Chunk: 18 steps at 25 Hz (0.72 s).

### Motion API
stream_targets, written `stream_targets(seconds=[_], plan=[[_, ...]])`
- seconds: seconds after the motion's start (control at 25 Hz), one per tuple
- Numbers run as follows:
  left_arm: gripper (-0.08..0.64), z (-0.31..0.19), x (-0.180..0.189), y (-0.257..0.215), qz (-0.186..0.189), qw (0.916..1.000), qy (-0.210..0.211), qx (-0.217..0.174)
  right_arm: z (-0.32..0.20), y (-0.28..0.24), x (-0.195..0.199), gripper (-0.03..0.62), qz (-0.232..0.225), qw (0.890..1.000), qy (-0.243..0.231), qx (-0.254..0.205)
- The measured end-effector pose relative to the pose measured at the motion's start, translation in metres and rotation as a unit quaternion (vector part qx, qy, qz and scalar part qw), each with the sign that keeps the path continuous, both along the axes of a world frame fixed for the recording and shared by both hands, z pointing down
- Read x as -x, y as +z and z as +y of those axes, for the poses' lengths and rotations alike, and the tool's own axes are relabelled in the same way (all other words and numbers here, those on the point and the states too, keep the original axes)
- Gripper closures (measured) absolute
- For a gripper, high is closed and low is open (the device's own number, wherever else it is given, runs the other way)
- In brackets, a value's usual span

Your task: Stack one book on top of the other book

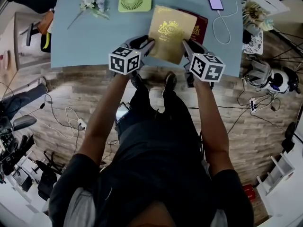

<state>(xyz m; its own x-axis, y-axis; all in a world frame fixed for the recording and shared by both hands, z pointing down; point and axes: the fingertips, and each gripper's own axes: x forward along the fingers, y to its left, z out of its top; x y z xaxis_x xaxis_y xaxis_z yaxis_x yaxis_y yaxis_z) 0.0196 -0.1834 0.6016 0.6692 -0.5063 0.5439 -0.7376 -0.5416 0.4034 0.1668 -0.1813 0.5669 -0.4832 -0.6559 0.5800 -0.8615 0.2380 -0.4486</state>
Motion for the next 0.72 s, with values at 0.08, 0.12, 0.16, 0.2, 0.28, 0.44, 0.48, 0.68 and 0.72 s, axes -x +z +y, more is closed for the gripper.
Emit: stream_targets(seconds=[0.08,0.12,0.16,0.2,0.28,0.44,0.48,0.68,0.72], plan=[[0.356,-0.001,-0.010,0.003,0.001,1.0000,0.002,0.002,-0.001,0.003,-0.010,0.508,0.001,1.000,0.002,0.002],[0.356,-0.002,-0.015,0.004,0.001,1.0000,0.003,0.003,-0.002,0.004,-0.015,0.508,0.001,1.000,0.004,0.003],[0.356,-0.002,-0.019,0.005,0.001,1.0000,0.003,0.004,-0.002,0.005,-0.020,0.508,0.002,1.000,0.004,0.004],[0.356,-0.003,-0.024,0.006,0.001,1.0000,0.004,0.004,-0.003,0.006,-0.024,0.508,0.003,1.000,0.005,0.004],[0.356,-0.005,-0.033,0.007,0.001,1.0000,0.005,0.004,-0.005,0.008,-0.033,0.508,0.005,1.000,0.007,0.005],[0.356,-0.006,-0.049,0.011,0.000,0.9999,0.009,0.007,-0.007,0.013,-0.050,0.508,0.006,1.000,0.011,0.010],[0.356,-0.006,-0.054,0.011,0.001,0.9999,0.010,0.008,-0.008,0.014,-0.055,0.508,0.007,1.000,0.012,0.012],[0.356,-0.008,-0.075,0.015,0.001,0.9998,0.018,0.011,-0.009,0.020,-0.077,0.506,0.008,1.000,0.019,0.020],[0.356,-0.008,-0.079,0.016,0.000,0.9997,0.020,0.012,-0.009,0.022,-0.081,0.506,0.008,1.000,0.020,0.023]])
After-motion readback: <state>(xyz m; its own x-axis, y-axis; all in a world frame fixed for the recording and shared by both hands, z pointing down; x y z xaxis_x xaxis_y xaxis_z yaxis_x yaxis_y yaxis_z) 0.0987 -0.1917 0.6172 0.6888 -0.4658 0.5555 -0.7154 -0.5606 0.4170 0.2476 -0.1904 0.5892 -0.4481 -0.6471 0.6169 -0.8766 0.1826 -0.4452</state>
